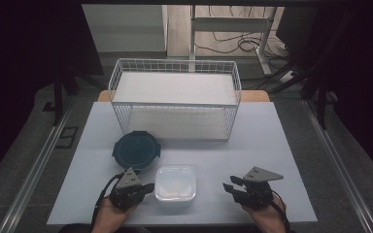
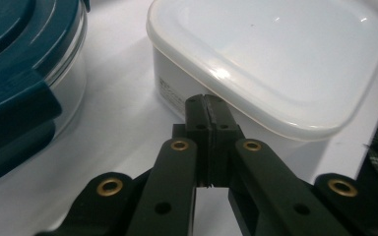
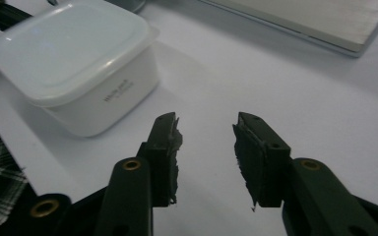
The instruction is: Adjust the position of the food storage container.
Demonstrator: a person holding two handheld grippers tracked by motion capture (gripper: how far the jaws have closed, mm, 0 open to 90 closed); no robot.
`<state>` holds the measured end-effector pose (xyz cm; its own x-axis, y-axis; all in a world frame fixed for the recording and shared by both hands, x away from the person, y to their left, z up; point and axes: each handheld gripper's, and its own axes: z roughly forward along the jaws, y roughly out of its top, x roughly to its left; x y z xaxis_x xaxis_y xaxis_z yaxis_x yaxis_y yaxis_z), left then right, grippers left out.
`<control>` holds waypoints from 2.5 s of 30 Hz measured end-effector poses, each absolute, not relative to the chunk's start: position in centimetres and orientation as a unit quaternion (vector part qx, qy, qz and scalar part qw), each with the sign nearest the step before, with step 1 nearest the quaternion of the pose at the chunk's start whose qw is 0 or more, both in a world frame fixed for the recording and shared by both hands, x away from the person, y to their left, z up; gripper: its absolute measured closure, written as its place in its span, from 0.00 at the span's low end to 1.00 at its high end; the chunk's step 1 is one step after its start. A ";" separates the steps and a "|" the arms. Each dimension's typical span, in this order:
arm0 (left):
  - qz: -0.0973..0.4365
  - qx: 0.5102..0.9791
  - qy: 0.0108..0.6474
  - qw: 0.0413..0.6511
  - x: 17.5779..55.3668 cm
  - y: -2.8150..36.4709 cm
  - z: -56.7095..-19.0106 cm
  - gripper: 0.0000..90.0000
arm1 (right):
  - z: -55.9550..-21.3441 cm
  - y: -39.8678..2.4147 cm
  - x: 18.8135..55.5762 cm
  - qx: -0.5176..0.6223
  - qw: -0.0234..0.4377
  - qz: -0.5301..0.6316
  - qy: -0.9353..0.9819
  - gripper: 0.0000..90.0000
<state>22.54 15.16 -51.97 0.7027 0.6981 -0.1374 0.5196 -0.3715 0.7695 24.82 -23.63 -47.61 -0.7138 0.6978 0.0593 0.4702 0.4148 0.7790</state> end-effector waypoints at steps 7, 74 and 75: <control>0.086 0.824 0.352 0.435 23.1 11.9 -52.0 1.00 | -46.9 -23.3 25.1 0.344 0.118 0.424 0.830 0.87; 0.206 0.773 0.399 0.447 21.1 21.0 -51.3 0.14 | -47.9 -26.5 32.0 0.427 0.174 0.340 0.820 0.99; 0.211 0.771 0.401 0.447 21.3 21.4 -51.2 0.15 | -47.9 -26.6 32.7 0.431 0.184 0.337 0.817 0.99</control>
<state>21.25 21.37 -51.15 0.5887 0.8077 -0.0321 0.4299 -0.2792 0.8586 32.71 -26.63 -47.91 -0.5609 0.8279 -0.0100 0.5806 0.4019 0.7081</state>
